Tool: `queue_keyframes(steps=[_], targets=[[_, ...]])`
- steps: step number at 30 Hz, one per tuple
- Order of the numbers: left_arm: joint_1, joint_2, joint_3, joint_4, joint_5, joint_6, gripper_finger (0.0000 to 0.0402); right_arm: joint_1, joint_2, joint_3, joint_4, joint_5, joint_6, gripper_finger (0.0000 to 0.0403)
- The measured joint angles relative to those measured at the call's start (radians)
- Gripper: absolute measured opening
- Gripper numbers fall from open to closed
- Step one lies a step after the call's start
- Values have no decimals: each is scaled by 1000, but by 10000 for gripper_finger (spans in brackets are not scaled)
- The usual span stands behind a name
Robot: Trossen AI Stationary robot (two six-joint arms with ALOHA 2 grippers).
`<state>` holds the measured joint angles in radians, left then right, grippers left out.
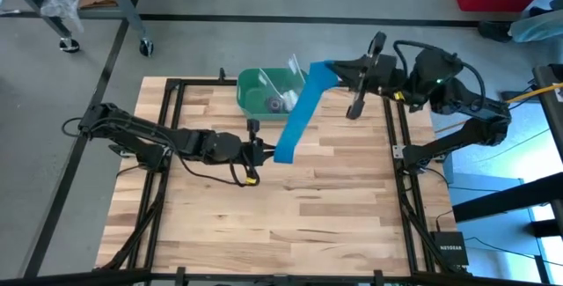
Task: Roll bandage
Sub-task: Roll the blue bandage
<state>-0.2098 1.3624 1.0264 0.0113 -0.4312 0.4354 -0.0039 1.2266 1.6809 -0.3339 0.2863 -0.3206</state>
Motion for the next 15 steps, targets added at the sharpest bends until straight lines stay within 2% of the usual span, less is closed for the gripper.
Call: queue_keyframes(steps=[6, 12, 15], targets=[[-19, 0, 0, 0, -24, 47, 15, -52, 2, 8, -54, -13, 56, 4], [6, 0, 0, -19, -284, 8, 15, -18, 2, 8, -12, -198, 147, 5], [20, 0, 0, -28, -388, -35, 15, 21, 2, 9, -5, -212, 158, 5]])
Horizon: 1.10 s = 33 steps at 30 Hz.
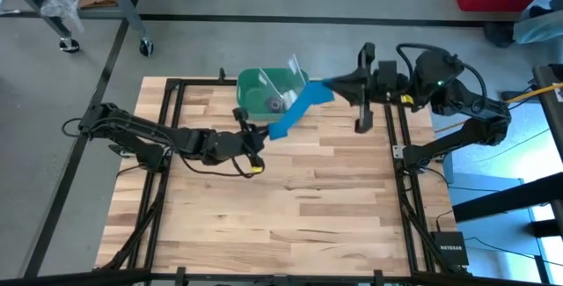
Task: Roll bandage
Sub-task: Roll the blue bandage
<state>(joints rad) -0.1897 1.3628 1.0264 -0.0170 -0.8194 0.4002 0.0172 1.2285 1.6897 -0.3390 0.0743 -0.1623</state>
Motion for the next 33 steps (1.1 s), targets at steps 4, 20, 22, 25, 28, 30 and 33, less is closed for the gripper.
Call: queue_keyframes(steps=[4, 20, 22, 25, 28, 30, 33], targets=[[23, 0, 0, -30, -66, -62, 15, 65, 0, 0, 1, -9, 1, 5], [8, 70, 0, -62, 227, 103, 15, 8, 8, 0, 129, -25, -24, 5], [-9, 86, 0, -42, 230, 164, 15, -38, 10, 0, 114, -25, -17, 5], [-36, 93, 0, -4, 232, 237, 15, -106, 13, 0, 66, -26, -1, 5], [-61, 89, 8, 13, 232, 264, 15, -168, 26, 0, 9, -25, 1, 5], [-80, 87, 20, 3, 231, 273, 15, -204, 30, -1, -25, -26, 1, 5], [-108, 87, 42, 2, 231, 292, 15, -255, 31, -1, -68, -26, 0, 5]])
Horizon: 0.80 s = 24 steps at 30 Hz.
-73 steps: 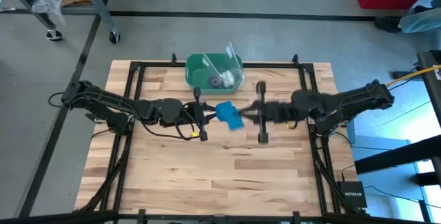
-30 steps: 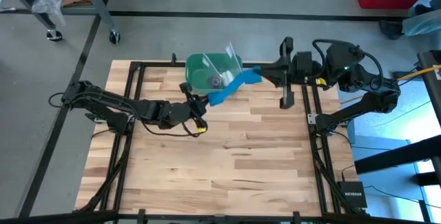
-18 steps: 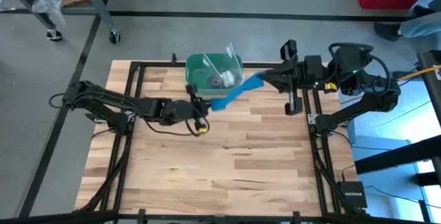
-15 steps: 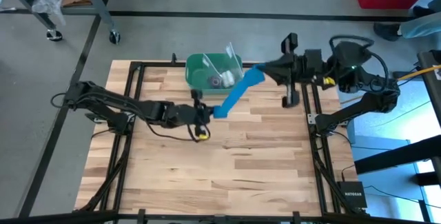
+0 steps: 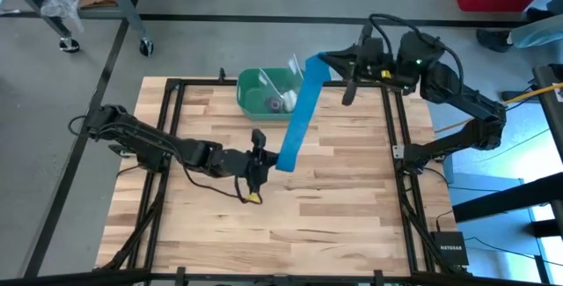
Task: Roll bandage
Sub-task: Roll the blue bandage
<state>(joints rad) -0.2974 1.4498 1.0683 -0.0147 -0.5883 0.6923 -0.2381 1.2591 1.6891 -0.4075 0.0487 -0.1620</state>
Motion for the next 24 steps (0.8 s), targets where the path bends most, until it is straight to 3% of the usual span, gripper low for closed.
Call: queue_keyframes(steps=[7, 18, 24], targets=[[-68, -1, 41, -5, -61, 50, 15, -82, 1, -4, -123, 0, -14, 5], [-165, -5, 112, -7, -73, 77, 15, -86, -1, -191, -114, -34, -52, 5], [-219, -10, 162, -82, -210, 41, 15, -85, -5, -349, -97, -39, -49, 5]])
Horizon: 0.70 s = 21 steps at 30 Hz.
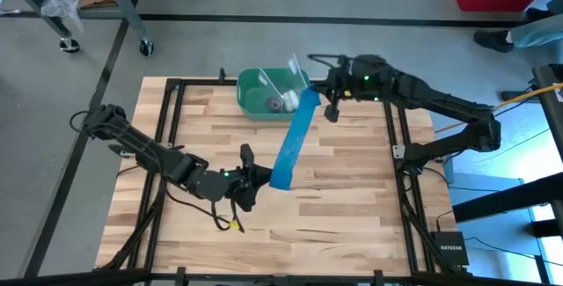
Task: Roll bandage
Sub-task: Roll the blue bandage
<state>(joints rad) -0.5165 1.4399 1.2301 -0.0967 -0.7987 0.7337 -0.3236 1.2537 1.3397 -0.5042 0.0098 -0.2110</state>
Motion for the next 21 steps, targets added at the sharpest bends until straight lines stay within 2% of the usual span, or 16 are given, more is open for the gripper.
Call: queue_keyframes(steps=[11, 15, 21], targets=[[-46, 0, 45, 10, -22, -25, 15, 3, -4, -286, 271, -133, 77, 5], [-52, 0, 48, 111, -21, -21, 15, 21, -4, -358, 353, -195, 99, 5], [-15, 0, 48, 310, -24, -21, 15, 98, -3, -450, 483, -191, 103, 5]])
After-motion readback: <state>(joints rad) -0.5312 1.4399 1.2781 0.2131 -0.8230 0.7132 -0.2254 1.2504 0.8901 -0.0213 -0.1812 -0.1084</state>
